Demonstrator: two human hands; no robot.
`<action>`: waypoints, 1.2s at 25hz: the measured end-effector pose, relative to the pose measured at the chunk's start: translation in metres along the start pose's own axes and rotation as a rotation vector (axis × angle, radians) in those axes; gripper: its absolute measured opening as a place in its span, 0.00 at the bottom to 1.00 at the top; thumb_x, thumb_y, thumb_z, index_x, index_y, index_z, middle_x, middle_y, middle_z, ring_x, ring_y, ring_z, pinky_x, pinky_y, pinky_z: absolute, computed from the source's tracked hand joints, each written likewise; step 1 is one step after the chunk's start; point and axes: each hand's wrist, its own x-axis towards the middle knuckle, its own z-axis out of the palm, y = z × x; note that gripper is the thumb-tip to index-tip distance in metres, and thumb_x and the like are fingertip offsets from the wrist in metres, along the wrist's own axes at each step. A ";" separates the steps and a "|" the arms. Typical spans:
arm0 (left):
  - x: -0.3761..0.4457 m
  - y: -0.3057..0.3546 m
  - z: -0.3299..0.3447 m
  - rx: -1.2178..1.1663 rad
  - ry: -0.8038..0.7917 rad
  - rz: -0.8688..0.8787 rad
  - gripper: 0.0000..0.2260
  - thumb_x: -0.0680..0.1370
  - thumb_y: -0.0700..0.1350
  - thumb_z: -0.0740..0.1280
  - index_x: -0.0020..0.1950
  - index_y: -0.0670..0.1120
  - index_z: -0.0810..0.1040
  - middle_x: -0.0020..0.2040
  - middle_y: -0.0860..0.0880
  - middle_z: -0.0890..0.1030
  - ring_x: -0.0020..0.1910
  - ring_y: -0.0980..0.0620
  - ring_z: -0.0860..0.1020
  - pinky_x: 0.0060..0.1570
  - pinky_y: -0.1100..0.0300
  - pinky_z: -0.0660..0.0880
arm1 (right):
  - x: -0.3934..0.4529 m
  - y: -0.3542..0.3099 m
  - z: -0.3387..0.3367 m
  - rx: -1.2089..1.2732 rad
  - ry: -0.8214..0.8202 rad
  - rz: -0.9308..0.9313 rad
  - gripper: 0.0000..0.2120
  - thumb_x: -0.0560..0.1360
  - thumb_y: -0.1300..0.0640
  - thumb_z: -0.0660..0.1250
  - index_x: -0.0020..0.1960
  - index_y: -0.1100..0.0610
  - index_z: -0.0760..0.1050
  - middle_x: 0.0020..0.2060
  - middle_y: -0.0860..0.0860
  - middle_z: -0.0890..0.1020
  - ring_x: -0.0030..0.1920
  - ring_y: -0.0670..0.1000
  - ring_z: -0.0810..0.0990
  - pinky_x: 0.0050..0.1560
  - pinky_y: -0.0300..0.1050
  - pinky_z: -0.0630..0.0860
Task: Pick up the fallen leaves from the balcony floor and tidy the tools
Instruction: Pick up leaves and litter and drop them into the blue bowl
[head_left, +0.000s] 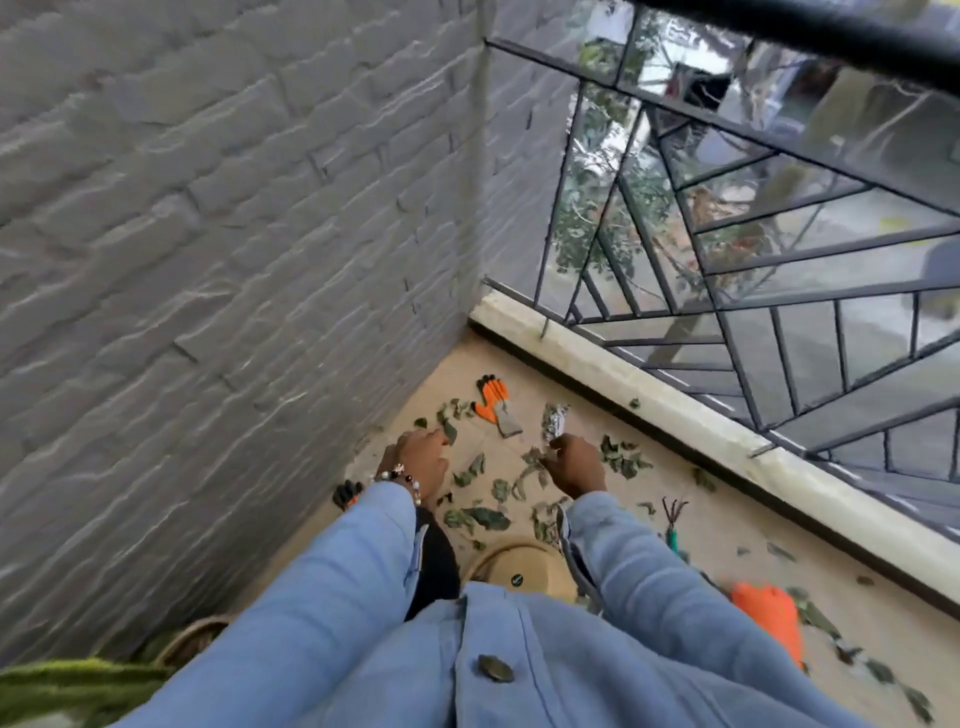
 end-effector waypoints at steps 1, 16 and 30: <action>0.021 -0.002 -0.003 0.020 -0.023 0.029 0.16 0.78 0.44 0.62 0.66 0.47 0.73 0.65 0.43 0.75 0.64 0.42 0.72 0.63 0.51 0.70 | 0.016 0.000 0.000 0.016 0.010 0.041 0.18 0.75 0.48 0.68 0.61 0.55 0.76 0.57 0.57 0.80 0.58 0.59 0.78 0.57 0.50 0.75; 0.298 0.033 -0.067 0.287 -0.368 0.326 0.16 0.79 0.42 0.62 0.67 0.44 0.73 0.62 0.40 0.77 0.61 0.40 0.74 0.60 0.52 0.71 | 0.179 -0.024 -0.015 0.440 0.122 0.564 0.16 0.76 0.56 0.67 0.61 0.63 0.76 0.52 0.61 0.82 0.55 0.61 0.79 0.55 0.49 0.73; 0.502 0.117 0.237 0.408 -0.644 0.381 0.16 0.79 0.46 0.63 0.67 0.45 0.73 0.60 0.44 0.80 0.61 0.43 0.76 0.56 0.56 0.70 | 0.402 0.189 0.178 0.400 -0.172 0.476 0.12 0.76 0.57 0.63 0.56 0.64 0.74 0.53 0.63 0.79 0.55 0.63 0.76 0.50 0.50 0.72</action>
